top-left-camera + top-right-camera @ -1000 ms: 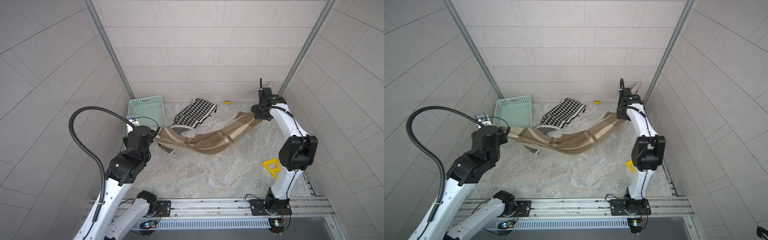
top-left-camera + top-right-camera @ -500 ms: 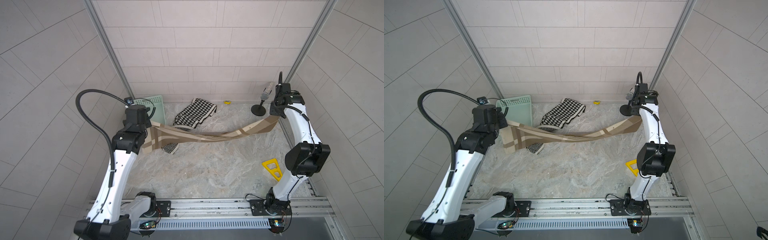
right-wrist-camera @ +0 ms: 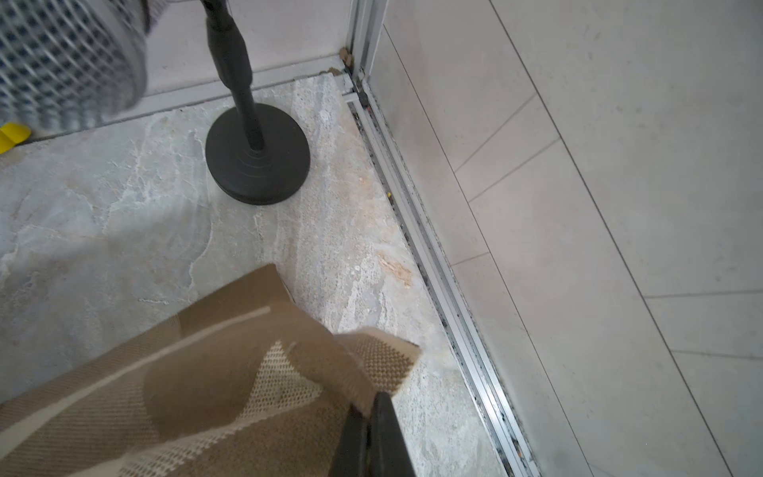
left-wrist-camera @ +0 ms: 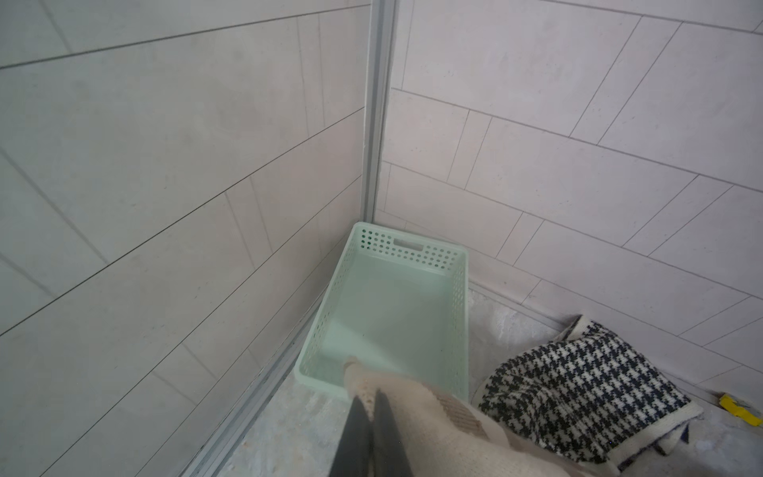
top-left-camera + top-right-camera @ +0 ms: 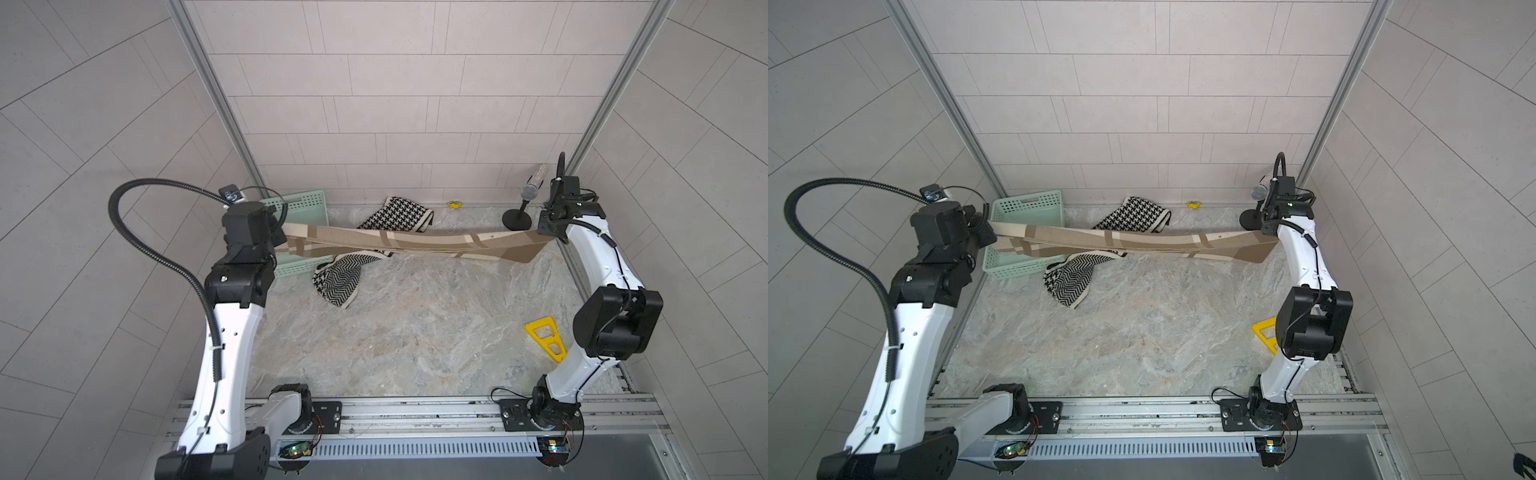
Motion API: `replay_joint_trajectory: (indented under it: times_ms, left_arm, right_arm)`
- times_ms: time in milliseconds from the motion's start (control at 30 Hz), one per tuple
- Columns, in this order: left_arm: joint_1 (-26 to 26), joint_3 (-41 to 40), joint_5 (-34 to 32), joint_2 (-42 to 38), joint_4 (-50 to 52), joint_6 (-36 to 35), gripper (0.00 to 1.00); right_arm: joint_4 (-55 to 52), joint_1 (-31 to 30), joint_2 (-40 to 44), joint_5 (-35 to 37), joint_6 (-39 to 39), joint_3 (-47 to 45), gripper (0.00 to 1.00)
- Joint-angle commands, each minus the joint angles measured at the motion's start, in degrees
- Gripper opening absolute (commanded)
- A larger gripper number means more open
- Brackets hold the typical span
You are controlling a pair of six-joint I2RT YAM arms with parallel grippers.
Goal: Roll up the scarf and place it into the basket
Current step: Flatten out the scarf at the center of the board, then fold the scarf at the center of the board.
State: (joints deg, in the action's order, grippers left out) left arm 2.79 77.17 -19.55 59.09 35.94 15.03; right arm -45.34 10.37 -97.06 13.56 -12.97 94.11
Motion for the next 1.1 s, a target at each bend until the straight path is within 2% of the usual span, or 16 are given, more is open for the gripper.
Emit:
replay_joint_trajectory:
  times_ms: [0, 67, 267, 533, 633, 733, 800, 900, 1000, 1067]
  left_arm:
    - [0.8, -5.1, -6.5, -4.1, 6.9, 2.1, 0.0]
    - [0.7, -8.6, -7.9, -6.6, 10.6, 4.5, 0.0]
    - [0.3, -21.9, -3.1, -13.2, 15.1, 12.7, 0.0]
    - [0.1, -30.1, -5.5, -21.7, 21.8, 18.9, 0.0]
    - [-0.1, -30.7, -4.7, -22.9, 21.4, 19.6, 0.0]
    - [-0.2, -30.2, -3.6, -22.7, 22.3, 20.0, 0.0]
    - [-0.4, -28.7, 0.7, -22.7, 22.7, 17.8, 0.0]
    - [-1.6, -28.6, 8.3, -22.9, 19.6, 16.9, 0.0]
    - [-3.5, -29.6, 16.2, -20.8, 14.8, 17.7, 0.0]
    - [-6.3, -29.6, 19.1, -18.3, 11.8, 18.8, 0.0]
  right_arm:
    - [1.0, 0.7, 5.0, 0.0, -2.6, -6.4, 0.0]
    - [1.3, 0.7, 6.6, -0.5, -4.5, -12.4, 0.0]
    - [3.8, 1.1, 6.8, -1.9, -10.8, -27.6, 0.0]
    - [3.9, 1.6, 3.0, -2.4, -13.6, -32.6, 0.0]
    - [4.3, 1.6, 3.9, -2.6, -13.6, -33.3, 0.11]
    - [3.5, 1.6, 5.0, -2.5, -13.0, -32.9, 0.33]
    - [3.2, 1.6, 6.2, -3.1, -12.4, -33.0, 0.46]
    - [3.1, 1.2, 8.7, -4.4, -11.8, -32.9, 0.6]
    - [2.0, -0.1, 11.1, -5.1, -10.9, -31.5, 0.65]
    - [1.1, -1.2, 12.5, -5.3, -10.0, -30.3, 0.67]
